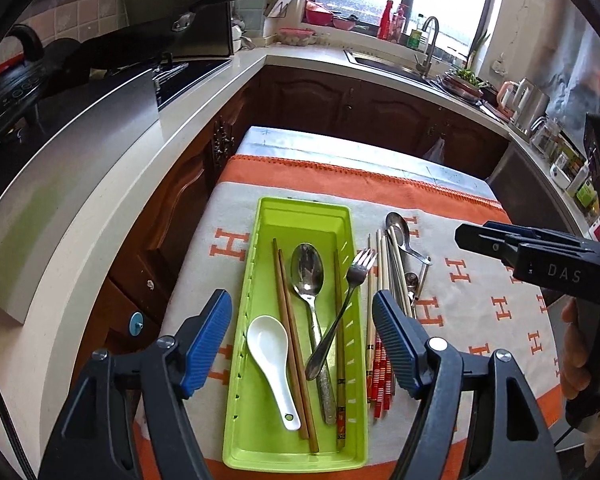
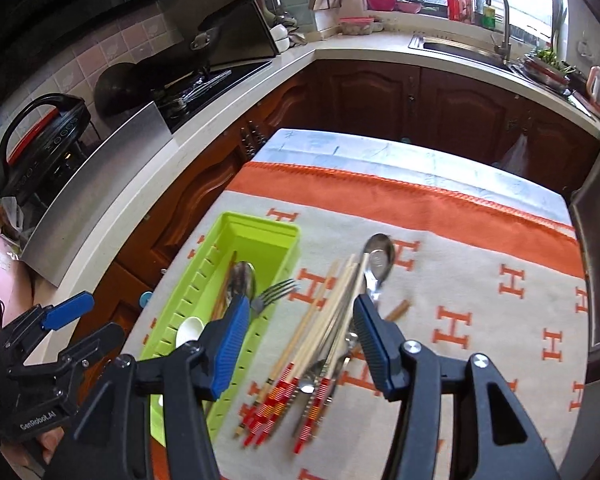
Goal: Organize utensils
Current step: 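Move both open tools back over the utensil pile, then grasp a metal spoon with the right tool while the left tool grasps a white chopstick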
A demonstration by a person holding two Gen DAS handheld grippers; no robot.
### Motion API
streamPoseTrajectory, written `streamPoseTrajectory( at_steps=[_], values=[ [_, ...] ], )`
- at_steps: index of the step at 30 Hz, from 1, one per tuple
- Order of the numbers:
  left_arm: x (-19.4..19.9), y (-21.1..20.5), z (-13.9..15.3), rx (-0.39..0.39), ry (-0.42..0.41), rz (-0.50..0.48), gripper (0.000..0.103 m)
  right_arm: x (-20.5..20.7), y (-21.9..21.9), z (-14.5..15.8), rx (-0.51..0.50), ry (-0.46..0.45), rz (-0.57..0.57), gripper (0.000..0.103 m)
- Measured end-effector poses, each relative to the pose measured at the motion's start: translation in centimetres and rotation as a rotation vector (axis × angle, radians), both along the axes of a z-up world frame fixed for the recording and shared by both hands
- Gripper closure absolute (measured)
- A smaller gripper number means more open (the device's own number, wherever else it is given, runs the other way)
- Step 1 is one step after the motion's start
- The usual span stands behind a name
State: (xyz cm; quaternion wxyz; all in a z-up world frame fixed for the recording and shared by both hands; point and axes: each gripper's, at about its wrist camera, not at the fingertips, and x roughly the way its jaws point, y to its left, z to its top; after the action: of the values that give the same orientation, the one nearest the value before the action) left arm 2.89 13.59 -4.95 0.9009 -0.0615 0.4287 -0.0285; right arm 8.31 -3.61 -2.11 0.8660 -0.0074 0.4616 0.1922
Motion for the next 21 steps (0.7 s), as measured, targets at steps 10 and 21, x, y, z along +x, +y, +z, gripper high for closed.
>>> streamPoseTrajectory(
  at_steps=[10,21],
  values=[
    [5.8,-4.9,-5.5,0.084,0.095,-0.087,0.030,0.7,-3.5,-1.1,0.007,0.034,-0.048,0.051],
    [10.7,-6.4,-10.2,0.154,0.182,-0.036,0.030,2.5,-6.4,-3.6,0.052,0.092,-0.097,0.057]
  ],
)
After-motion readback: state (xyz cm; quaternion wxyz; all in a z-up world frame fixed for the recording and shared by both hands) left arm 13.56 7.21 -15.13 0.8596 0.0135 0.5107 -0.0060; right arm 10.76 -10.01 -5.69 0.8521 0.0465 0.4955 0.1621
